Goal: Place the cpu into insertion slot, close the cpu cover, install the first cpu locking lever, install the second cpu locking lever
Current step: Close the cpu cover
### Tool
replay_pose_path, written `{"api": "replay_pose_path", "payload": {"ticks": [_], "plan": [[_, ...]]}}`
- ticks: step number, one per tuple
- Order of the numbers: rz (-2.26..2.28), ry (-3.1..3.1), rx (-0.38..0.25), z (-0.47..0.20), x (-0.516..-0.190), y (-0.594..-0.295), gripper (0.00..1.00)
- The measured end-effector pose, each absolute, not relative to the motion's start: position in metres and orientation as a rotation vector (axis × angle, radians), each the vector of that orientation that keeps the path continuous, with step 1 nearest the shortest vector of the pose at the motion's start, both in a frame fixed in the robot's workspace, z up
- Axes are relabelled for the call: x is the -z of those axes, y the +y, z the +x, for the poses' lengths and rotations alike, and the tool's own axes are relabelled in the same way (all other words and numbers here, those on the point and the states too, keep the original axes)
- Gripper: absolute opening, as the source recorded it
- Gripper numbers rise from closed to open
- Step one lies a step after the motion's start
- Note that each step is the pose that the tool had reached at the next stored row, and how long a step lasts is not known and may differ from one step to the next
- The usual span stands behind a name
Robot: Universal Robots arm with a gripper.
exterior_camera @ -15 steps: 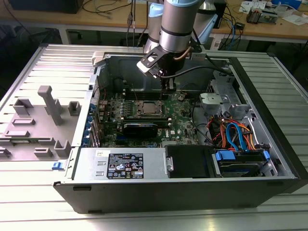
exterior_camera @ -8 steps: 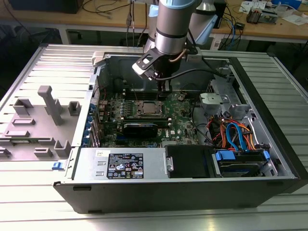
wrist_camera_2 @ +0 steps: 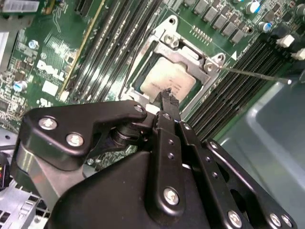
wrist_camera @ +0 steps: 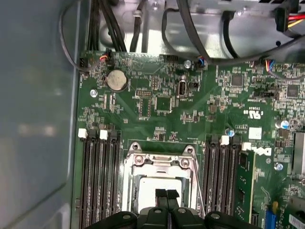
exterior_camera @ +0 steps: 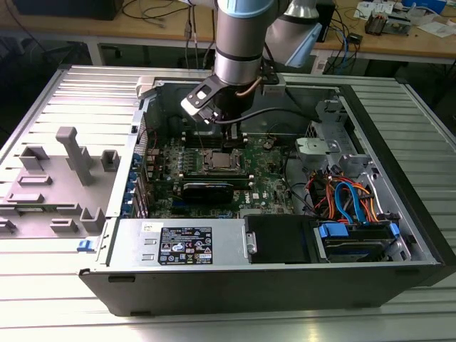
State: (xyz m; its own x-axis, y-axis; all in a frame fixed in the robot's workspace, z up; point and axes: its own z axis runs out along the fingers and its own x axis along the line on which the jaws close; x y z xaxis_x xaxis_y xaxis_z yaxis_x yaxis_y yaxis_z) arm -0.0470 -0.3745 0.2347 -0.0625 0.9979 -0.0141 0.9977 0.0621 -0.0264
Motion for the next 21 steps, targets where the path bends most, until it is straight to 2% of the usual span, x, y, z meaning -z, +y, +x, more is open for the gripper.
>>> {"api": "replay_pose_path", "payload": {"ticks": [4,21], "plan": [[-2.154,-2.292,-0.028,-0.059,-0.230,-0.374,0.11],[-2.154,-2.292,-0.028,-0.073,-0.227,-0.375,0.11]]}}
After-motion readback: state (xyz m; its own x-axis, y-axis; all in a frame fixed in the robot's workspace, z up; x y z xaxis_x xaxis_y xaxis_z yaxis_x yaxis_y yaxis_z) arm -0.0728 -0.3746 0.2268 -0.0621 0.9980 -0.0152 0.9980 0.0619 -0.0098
